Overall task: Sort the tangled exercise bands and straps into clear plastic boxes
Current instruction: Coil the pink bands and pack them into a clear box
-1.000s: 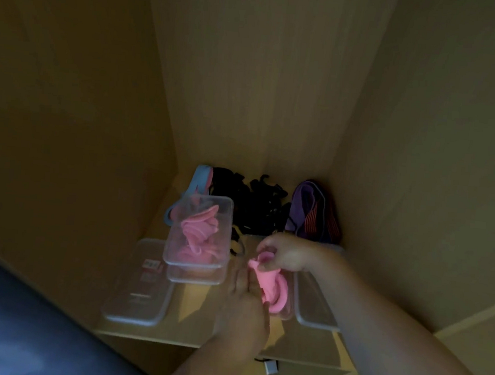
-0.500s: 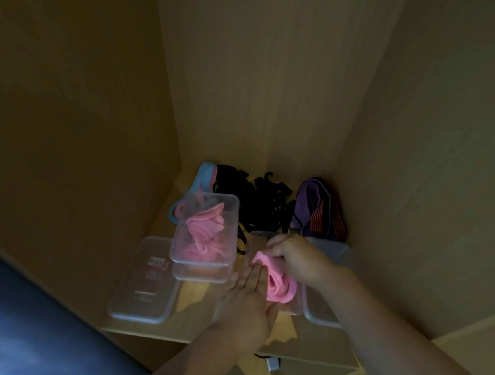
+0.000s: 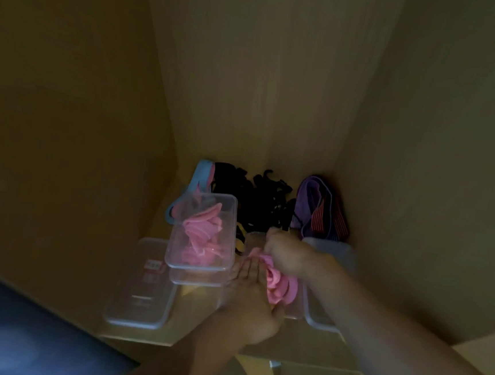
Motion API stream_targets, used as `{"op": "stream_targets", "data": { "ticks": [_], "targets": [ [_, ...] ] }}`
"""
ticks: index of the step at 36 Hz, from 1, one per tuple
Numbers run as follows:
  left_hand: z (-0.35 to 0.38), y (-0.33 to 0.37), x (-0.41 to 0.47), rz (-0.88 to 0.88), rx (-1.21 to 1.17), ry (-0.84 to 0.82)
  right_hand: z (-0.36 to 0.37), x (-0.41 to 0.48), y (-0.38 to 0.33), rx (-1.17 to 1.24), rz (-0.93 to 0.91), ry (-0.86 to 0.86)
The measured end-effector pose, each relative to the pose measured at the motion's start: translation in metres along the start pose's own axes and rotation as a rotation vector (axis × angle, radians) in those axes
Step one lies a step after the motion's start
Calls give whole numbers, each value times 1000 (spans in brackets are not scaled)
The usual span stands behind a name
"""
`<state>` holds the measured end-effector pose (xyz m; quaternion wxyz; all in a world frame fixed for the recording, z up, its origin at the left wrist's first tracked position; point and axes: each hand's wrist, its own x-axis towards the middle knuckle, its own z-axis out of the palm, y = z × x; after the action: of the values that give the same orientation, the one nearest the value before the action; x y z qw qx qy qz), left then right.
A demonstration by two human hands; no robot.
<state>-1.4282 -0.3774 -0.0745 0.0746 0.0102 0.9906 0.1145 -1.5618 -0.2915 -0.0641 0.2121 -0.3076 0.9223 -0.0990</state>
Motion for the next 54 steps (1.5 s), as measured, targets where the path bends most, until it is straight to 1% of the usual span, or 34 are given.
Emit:
{"op": "stream_targets", "data": {
  "ticks": [2,4,6,8,10,13,14,16,18,20,22,26,29,34,40,45,47,49,51,53,54],
  "targets": [
    [2,-2,-2,20,-47,115,-2,-2,3,-29,-46,12],
    [-1,-1,-5,-7,-82,86,-6,-5,7,-23,-91,29],
    [5,-1,-5,-10,-51,44,-12,-9,7,28,-110,42],
    [3,-1,-9,-22,-38,59,-19,-15,4,70,-106,63],
    [9,-1,-11,-10,-18,28,-23,-22,2,107,-119,98],
    [10,-3,-20,56,36,89,-27,-31,2,132,-112,152],
    [11,-5,-23,54,39,75,-28,-34,4,139,-101,180],
    [9,-7,-29,49,28,71,-28,-38,7,188,-63,243],
    [8,-10,-35,77,-52,93,-27,-42,8,235,-54,282],
    [9,-13,-37,106,-43,91,-25,-48,5,254,-70,269],
    [12,-16,-40,93,-45,125,-21,-52,2,273,-74,235],
    [13,-17,-49,72,-32,125,-13,-57,-8,263,-74,220],
    [13,-20,-55,68,-21,139,-10,-64,-22,211,-153,240],
    [8,-28,-83,-17,-40,151,9,-70,-48,202,-294,296],
    [6,-59,-126,-212,-99,159,36,-72,-87,228,-536,391],
    [10,-99,-161,-337,-117,116,74,-73,-126,136,-626,359],
    [12,-111,-172,-369,-133,91,92,-67,-140,78,-614,324],
    [11,-121,-180,-376,-153,85,110,-60,-153,43,-553,239],
    [9,-130,-186,-366,-175,80,124,-52,-166,32,-480,192],
    [8,-138,-190,-342,-196,72,139,-41,-171,0,-405,196],
    [9,-141,-191,-325,-211,73,145,-38,-173,-32,-418,225]
  ]
}}
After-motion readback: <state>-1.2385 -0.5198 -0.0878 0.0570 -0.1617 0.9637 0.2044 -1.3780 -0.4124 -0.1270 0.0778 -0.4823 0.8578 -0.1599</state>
